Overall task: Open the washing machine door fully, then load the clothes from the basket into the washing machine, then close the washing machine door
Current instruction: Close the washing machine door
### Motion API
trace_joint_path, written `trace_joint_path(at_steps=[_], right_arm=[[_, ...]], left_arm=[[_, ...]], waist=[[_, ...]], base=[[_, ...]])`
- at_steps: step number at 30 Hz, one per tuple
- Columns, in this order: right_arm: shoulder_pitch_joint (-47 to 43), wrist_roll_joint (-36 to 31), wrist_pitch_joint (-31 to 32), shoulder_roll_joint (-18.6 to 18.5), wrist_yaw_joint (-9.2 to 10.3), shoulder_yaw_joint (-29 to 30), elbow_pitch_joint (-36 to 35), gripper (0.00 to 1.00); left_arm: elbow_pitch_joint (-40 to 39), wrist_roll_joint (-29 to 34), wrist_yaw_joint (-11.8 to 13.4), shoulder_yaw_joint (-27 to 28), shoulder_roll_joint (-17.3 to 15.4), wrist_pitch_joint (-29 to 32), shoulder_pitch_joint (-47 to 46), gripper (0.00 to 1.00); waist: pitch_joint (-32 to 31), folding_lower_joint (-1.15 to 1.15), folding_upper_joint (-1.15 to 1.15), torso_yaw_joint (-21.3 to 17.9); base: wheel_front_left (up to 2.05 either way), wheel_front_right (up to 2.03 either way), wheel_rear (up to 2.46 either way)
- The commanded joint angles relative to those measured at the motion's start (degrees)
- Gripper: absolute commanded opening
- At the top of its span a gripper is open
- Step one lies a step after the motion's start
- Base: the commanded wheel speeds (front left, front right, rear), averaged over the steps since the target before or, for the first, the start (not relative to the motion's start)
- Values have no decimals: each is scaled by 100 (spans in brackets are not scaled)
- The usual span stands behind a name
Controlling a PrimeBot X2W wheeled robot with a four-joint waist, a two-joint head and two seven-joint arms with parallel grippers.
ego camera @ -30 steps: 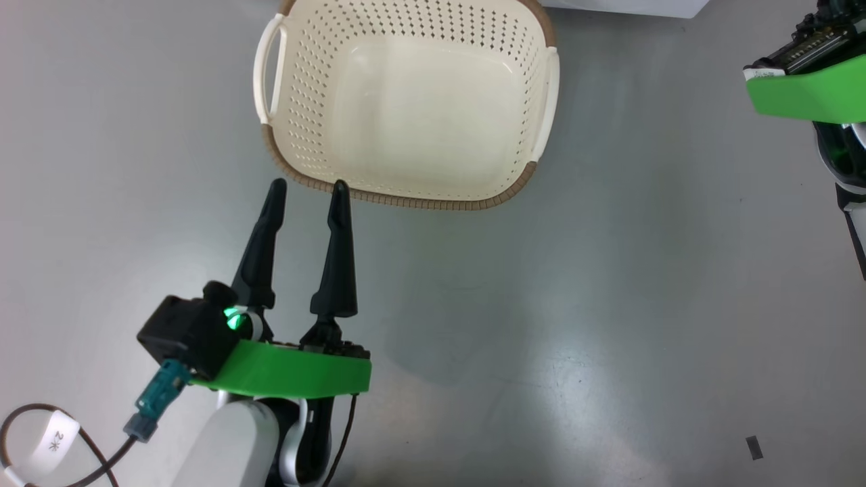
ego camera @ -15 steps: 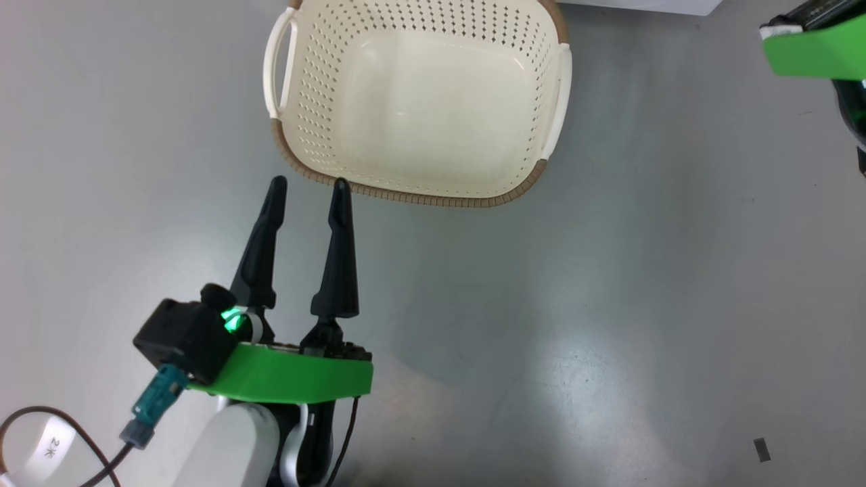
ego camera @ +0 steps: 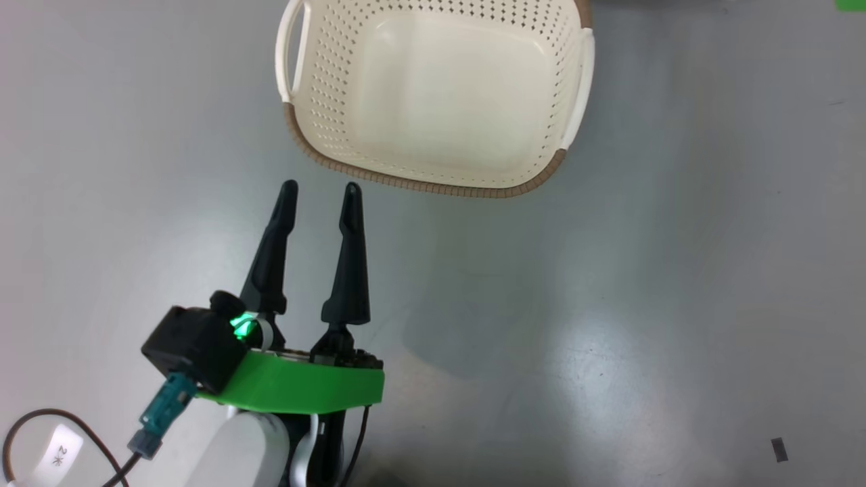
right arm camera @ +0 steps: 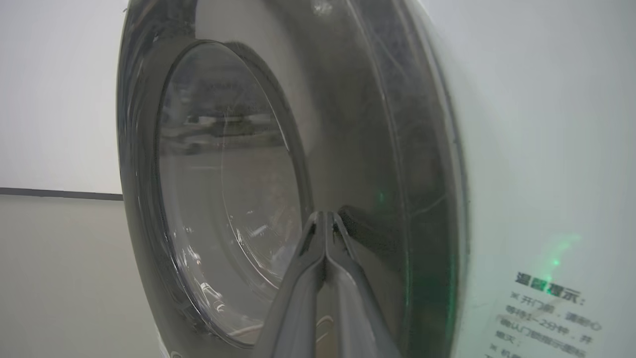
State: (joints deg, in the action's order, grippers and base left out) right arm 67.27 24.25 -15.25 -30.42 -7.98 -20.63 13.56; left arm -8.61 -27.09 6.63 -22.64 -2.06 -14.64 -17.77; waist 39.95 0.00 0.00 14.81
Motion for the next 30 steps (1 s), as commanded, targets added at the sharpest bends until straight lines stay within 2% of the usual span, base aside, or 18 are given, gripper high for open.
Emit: trace_joint_path(at_steps=[1,10,18,19,21,23,24,25,26,30], right_arm=[[149,-59,25,-100,49,22,2,0],[298,-86,25,-252,49,-162,69,0],[-363,45,25,16,49,-183,-413,0],[-491,68,25,77,49,-139,-501,4],[-766,81,25,193,49,-73,-653,37],[-1069,73,25,307,49,-31,-815,45],[-1226,63,25,352,49,-15,-890,57],[-1380,46,25,395,49,19,-959,81],[-1538,38,25,441,49,41,-1027,99],[-2184,-39,25,588,49,111,-1240,100]], left_arm=[[-182,-67,41,99,-82,-36,97,100],[-214,-131,111,108,-82,-36,92,100],[-13,-67,54,274,-82,-36,101,100],[52,-33,34,301,-82,-36,109,100],[169,-15,4,380,-82,-36,134,100],[275,-16,-49,475,-82,-36,173,100],[335,-23,-78,529,-82,-36,198,100],[398,-7,-111,584,-82,-36,219,100],[466,11,-140,640,-82,-36,242,100],[720,-29,-252,865,-82,-36,347,100]], waist=[[36,0,0,80],[34,0,0,119],[-378,0,0,-163],[-463,0,0,-215],[-647,0,0,-333],[-863,0,0,-454],[-979,0,0,-510],[-1098,0,0,-565],[-1219,0,0,-620],[-1738,0,0,-836]], base=[[0,0,0],[0,0,0],[0,0,0],[0,0,0],[0,0,0],[0,0,0],[0,0,0],[0,0,0],[0,0,0],[0,0,0]])
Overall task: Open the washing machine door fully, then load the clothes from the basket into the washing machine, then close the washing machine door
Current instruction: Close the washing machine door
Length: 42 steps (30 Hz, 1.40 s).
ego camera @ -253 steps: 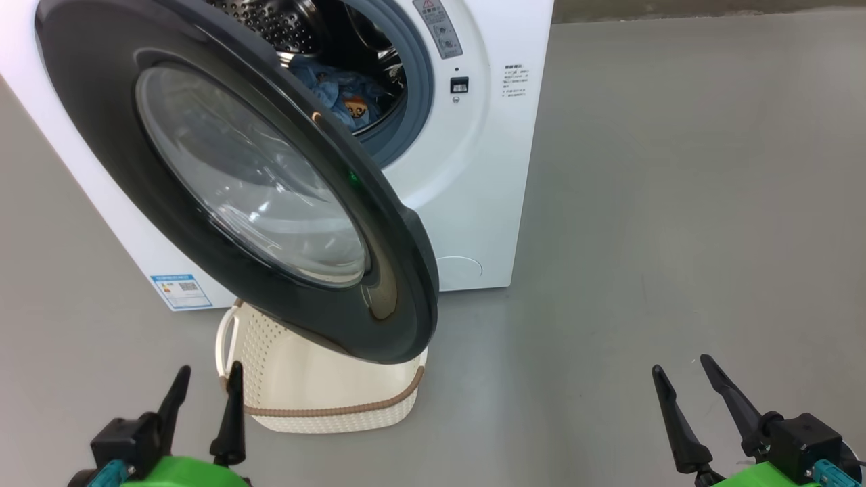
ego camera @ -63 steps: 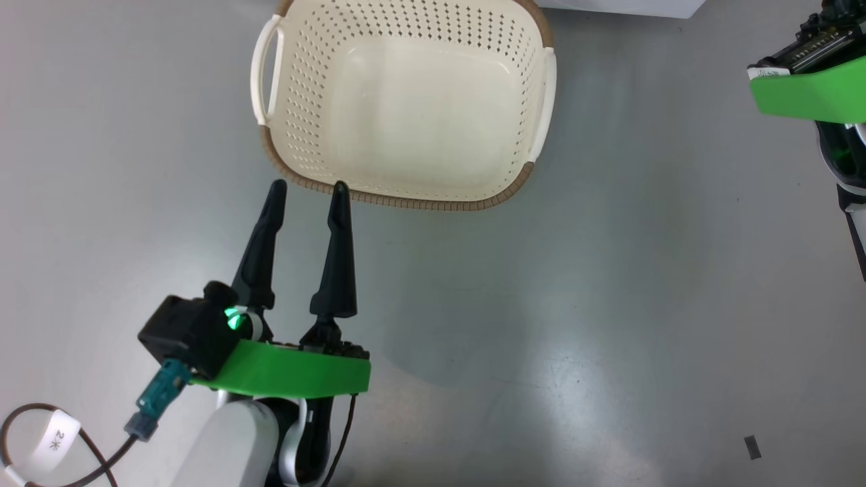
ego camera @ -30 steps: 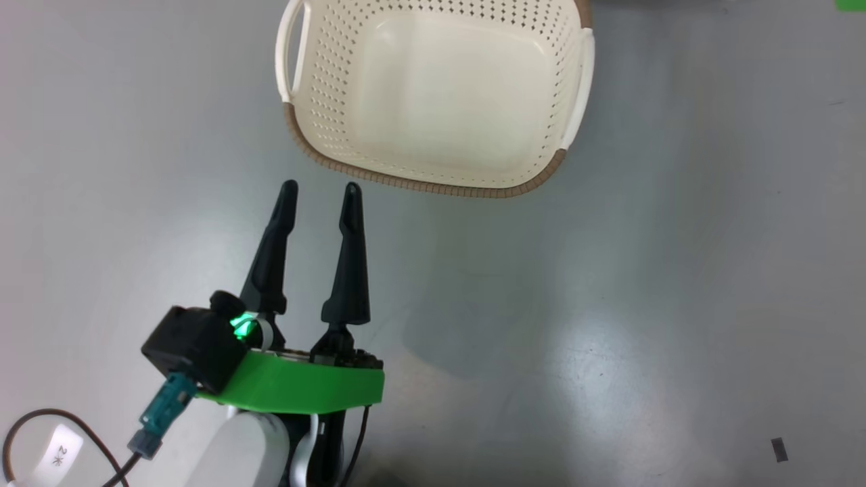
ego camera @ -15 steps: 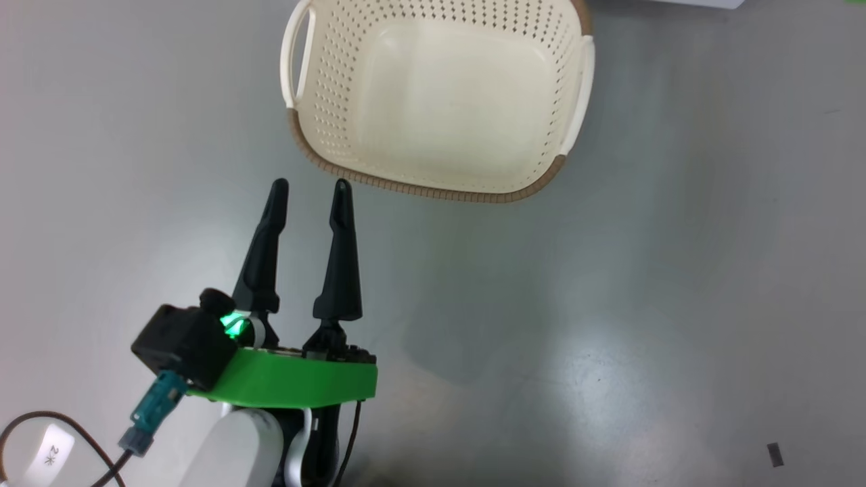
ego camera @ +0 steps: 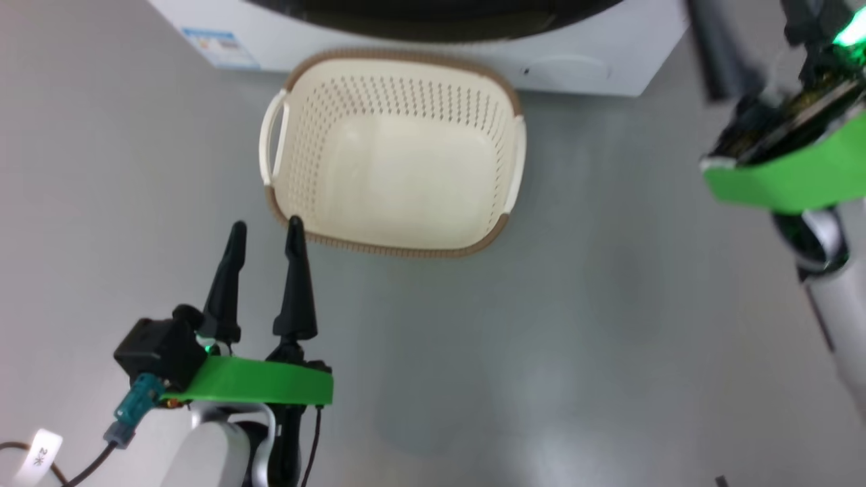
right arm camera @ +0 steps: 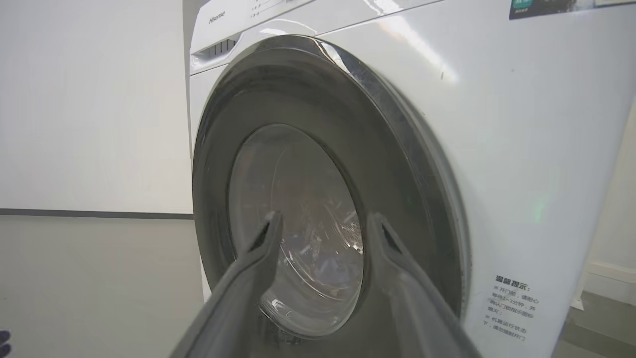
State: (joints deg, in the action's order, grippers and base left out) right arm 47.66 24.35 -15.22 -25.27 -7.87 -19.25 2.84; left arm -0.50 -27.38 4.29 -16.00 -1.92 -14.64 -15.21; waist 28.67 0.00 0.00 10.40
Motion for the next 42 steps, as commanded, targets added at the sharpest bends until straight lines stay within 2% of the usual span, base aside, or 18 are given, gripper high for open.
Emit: trace_joint_path(at_steps=[1,10,22,31,42], right_arm=[[-390,-74,22,115,38,-11,-211,100],[-1748,-296,22,406,38,142,-397,100],[-3309,-679,22,648,38,578,-323,100],[-4231,-914,22,866,38,1095,-352,100],[-5235,-1211,22,1310,38,1967,-176,100]], left_arm=[[-26,0,-52,245,-96,-36,124,100],[495,89,-258,615,-96,-36,510,100],[759,408,-391,963,-96,-36,850,100],[920,630,-499,1024,-96,-36,1039,100],[1032,909,-655,1073,-96,-36,1175,100]], waist=[[-743,0,0,-446],[-1715,0,0,-826],[-2439,0,0,-1106],[-2644,0,0,-1130],[-2712,0,0,-1076]], base=[[0,0,0],[0,0,0],[0,0,0],[0,0,0],[0,0,0]])
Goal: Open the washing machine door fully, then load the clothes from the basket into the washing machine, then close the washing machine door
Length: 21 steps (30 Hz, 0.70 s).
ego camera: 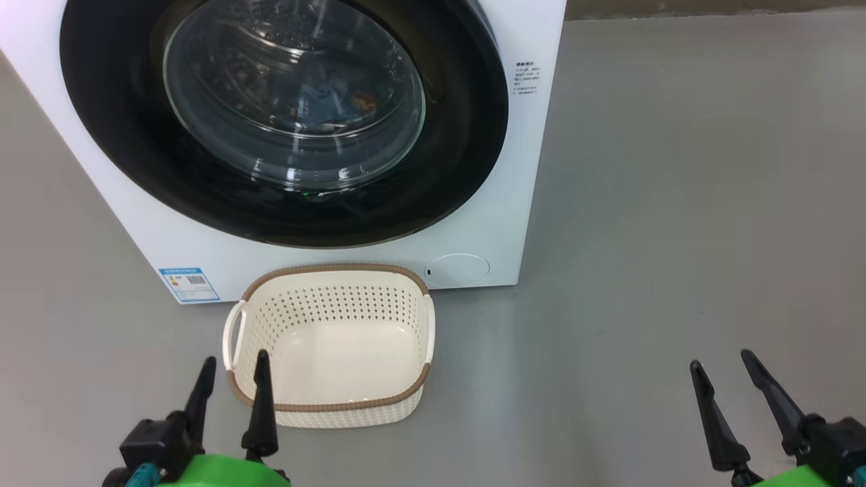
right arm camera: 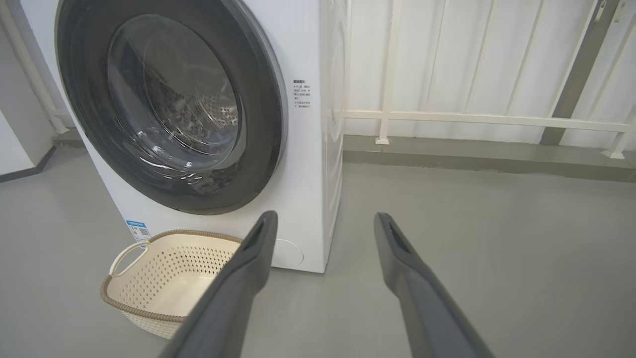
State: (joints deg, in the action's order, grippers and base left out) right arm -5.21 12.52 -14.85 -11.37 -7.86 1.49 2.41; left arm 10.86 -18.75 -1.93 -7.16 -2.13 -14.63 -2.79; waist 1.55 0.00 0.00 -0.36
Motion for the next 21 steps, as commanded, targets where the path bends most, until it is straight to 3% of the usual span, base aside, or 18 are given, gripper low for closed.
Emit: trace_joint_path(at_steps=[1,9,10,21], right_arm=[[9,-46,-15,-52,37,-64,-118,100],[-58,-98,-15,63,37,52,-79,100],[-104,-35,12,134,-1,138,61,0],[-54,444,109,268,-1,90,396,0]], left_arm=[[-101,62,-46,188,-75,-37,-62,100],[-96,164,-132,146,-75,-37,-52,100],[38,95,-120,-22,2,0,53,0],[299,-336,-143,29,52,128,148,0]], waist=[[-1,0,0,-1],[-8,0,0,-21],[-9,0,0,-21],[-30,13,0,-18]], base=[[0,0,0],[0,0,0],[0,0,0],[0,0,0]])
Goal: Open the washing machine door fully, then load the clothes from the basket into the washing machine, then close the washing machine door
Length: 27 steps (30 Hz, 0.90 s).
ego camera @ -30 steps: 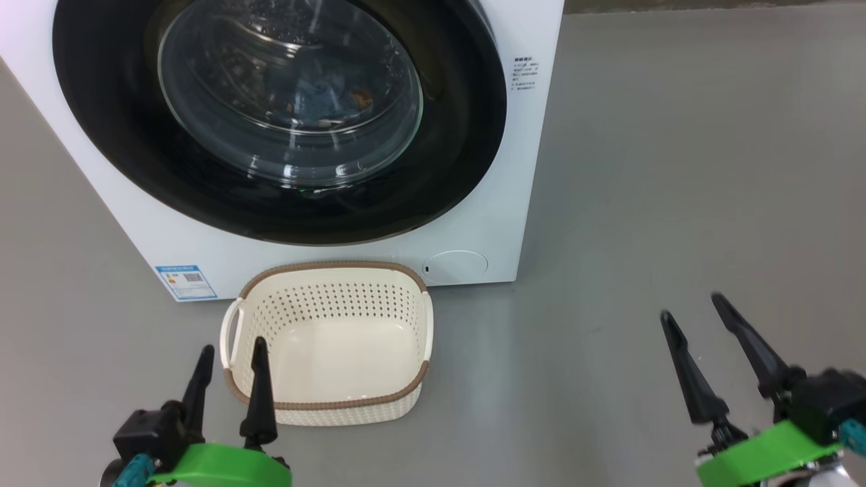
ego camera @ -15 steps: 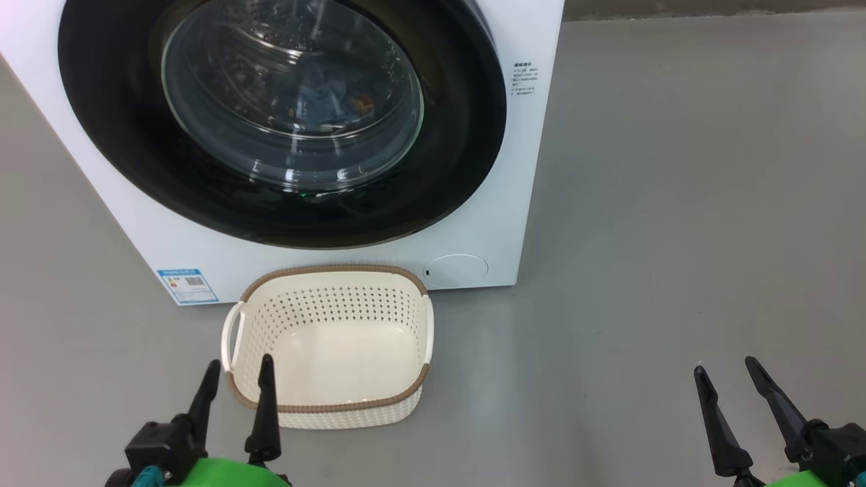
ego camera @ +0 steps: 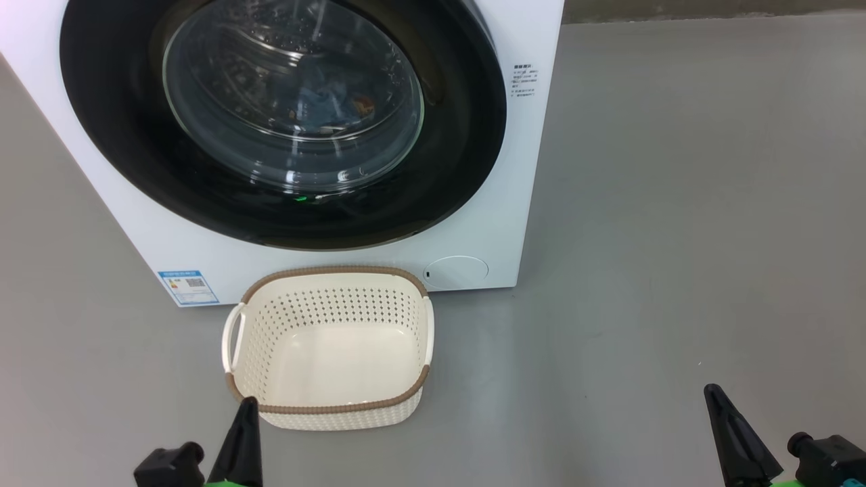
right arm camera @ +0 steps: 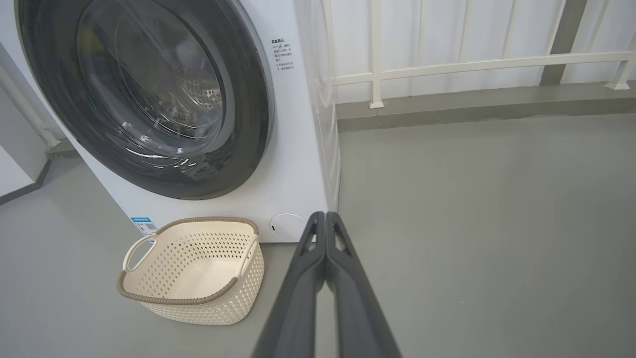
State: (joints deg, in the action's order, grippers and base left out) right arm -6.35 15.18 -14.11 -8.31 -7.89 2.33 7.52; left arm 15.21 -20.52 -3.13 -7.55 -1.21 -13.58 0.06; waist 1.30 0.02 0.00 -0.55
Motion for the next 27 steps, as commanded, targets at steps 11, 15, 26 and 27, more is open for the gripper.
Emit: trace_joint_path(at_steps=[11,15,26,27], right_arm=[[169,848,176,-18,6,1,-41,0],[219,1181,248,-5,7,2,-8,0],[327,1908,413,27,11,11,60,0],[337,1973,428,31,11,12,67,0]], left_arm=[[-127,-751,-58,182,-50,191,-185,0],[-125,-1048,-76,239,-56,275,-206,0],[-124,-1701,-114,364,-67,461,-252,0],[-124,-1761,-118,375,-68,477,-256,0]], waist=[[-2,-2,0,6],[-7,-2,0,8],[-18,-2,0,13],[-19,-2,0,13]], base=[[0,0,0],[0,0,0],[0,0,0],[0,0,0]])
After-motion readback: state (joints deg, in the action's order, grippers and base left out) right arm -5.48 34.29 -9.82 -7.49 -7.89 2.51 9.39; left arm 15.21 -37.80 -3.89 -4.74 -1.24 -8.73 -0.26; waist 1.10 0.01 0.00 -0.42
